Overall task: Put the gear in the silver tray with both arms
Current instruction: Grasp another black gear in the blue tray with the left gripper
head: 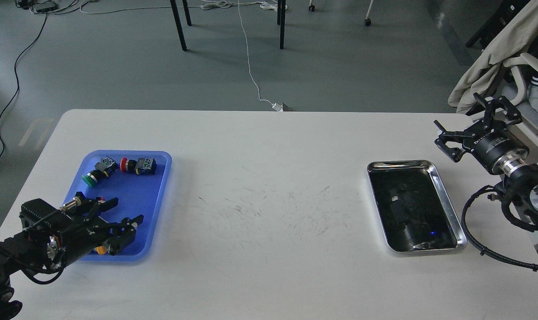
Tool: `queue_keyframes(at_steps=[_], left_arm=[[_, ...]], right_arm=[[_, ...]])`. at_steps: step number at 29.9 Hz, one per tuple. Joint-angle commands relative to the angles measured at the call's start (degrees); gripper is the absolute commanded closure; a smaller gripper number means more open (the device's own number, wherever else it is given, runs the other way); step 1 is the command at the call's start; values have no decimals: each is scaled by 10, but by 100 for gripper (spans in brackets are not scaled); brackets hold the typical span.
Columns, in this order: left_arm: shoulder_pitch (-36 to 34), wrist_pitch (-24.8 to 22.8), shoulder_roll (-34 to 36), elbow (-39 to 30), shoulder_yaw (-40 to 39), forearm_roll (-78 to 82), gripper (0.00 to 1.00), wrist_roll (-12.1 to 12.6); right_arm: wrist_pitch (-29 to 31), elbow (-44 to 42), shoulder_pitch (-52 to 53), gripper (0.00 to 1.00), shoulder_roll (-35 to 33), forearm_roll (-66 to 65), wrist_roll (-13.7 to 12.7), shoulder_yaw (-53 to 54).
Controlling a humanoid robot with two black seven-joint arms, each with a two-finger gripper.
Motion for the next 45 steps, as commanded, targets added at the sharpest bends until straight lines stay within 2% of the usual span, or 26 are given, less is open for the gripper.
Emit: queue_keyframes(at_steps=[1,6,11,16,20,26,32,35,37,39,40,42,43,44,45], left_arm=[[0,0,-4,3,6,-1,42,-4],[1,0,-8,3,6,-1,48,-7],[1,-1,-9,3,6,-1,59,-7],[5,-1,-9,9,7,-4,81,-7],[9,-1,-8,9,7,-7,92,-8],[7,8,18,-7,-3,-17,93,-7],[-40,6,97,-108,-25,-52,93,2],[-75,-10,122,-162,-24,-55,93,15],[-78,-16,126,-179,-22,-55,89,16],[-74,-15,129,-181,-16,-55,75,16],[-69,-15,131,-180,-14,-55,64,15],[-50,-13,133,-178,-2,-55,33,12],[-40,-12,133,-178,1,-55,21,11],[-32,-11,132,-179,2,-55,15,11],[-22,-11,130,-178,2,-55,14,11]], right_arm=[[0,0,-1,2,0,0,0,1],[0,0,-1,2,-1,0,0,4],[0,0,-1,2,-1,0,0,6],[0,-1,-2,2,-2,0,0,7],[0,0,-4,2,-2,0,0,7],[0,2,-4,2,-4,0,0,8],[0,3,1,2,-9,0,0,8],[0,3,1,2,-9,0,0,8],[0,3,2,2,-9,0,0,8],[0,3,2,2,-9,0,-1,8],[0,3,2,2,-10,0,0,8],[0,3,2,2,-10,0,0,8],[0,3,2,2,-10,0,0,8],[0,3,2,2,-10,0,0,8],[0,3,3,2,-10,0,0,8]])
